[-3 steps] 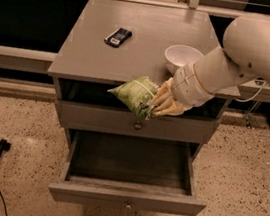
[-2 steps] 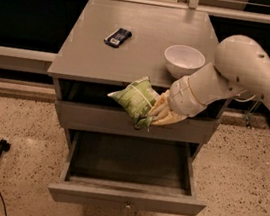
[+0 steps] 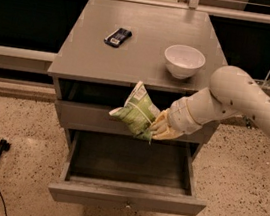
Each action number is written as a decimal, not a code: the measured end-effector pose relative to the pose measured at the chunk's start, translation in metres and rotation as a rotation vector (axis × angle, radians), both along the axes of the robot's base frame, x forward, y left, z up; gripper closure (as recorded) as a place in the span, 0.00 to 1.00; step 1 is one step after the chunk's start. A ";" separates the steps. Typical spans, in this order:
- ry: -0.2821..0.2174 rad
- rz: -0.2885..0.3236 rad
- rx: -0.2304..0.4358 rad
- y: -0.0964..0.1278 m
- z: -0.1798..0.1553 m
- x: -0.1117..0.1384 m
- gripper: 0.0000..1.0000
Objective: Place green jalapeno chip bag into middle drawer
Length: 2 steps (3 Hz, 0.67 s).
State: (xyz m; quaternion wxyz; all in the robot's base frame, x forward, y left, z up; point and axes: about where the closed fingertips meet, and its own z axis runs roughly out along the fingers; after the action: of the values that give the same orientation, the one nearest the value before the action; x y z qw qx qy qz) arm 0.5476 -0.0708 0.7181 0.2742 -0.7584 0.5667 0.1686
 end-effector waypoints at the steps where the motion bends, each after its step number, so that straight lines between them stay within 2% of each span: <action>1: 0.028 -0.050 0.022 -0.005 -0.023 0.000 1.00; 2: 0.055 -0.085 0.032 -0.007 -0.041 0.001 1.00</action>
Offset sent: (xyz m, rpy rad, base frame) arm 0.0035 -0.0125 -0.0618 0.0428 0.0861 -0.1349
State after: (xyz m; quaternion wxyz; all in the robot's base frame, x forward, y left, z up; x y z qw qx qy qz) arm 0.5483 -0.0776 0.6769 0.2774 -0.7243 0.6030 0.1868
